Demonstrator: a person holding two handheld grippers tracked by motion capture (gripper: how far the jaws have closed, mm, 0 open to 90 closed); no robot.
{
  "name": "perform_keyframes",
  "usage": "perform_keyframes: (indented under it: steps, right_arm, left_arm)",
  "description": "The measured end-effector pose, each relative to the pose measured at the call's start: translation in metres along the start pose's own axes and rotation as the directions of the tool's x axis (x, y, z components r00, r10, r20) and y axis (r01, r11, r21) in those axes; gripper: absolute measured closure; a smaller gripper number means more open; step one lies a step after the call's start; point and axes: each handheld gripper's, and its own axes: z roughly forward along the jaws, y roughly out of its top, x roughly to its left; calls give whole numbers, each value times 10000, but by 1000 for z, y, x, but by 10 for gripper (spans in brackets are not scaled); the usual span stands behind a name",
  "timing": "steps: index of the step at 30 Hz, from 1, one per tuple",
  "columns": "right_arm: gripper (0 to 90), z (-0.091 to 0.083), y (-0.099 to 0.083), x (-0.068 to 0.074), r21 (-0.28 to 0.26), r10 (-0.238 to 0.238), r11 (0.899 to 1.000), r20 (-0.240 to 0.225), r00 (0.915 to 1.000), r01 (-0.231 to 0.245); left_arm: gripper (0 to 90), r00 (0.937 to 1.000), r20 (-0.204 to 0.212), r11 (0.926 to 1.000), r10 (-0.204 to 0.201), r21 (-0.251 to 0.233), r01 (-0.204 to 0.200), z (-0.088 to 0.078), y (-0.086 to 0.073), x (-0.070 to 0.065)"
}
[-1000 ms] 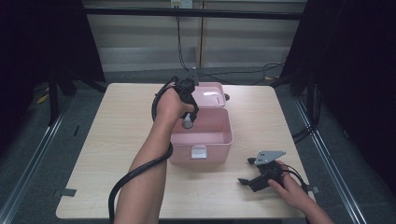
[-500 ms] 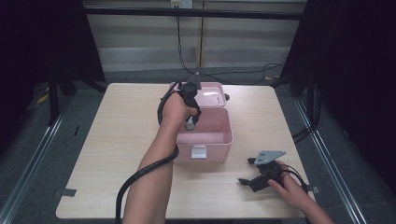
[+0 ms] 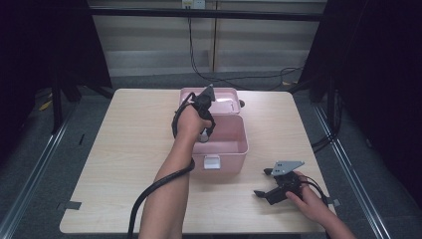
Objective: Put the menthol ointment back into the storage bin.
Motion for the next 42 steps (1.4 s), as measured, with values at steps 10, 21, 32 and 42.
perform_keyframes:
  steps: [10,21,32,42]
  right_arm:
    - [96,0,0,0,-2,-12,10000,2,10000,12]
    - [95,0,0,0,-2,14,10000,-4,10000,-14]
    - [96,0,0,0,-17,3,10000,-1,10000,-3]
    - [96,0,0,0,-19,-4,10000,1,10000,4]
  left_arm:
    - [498,9999,-143,9999,-78,-67,77,17,-2,3]
    - [497,9999,-130,9997,-71,-229,68,27,-1,3]
    - [496,9998,-105,9996,187,-206,-190,39,2,0]
    - [496,9984,-90,9979,563,-327,-566,46,3,-5]
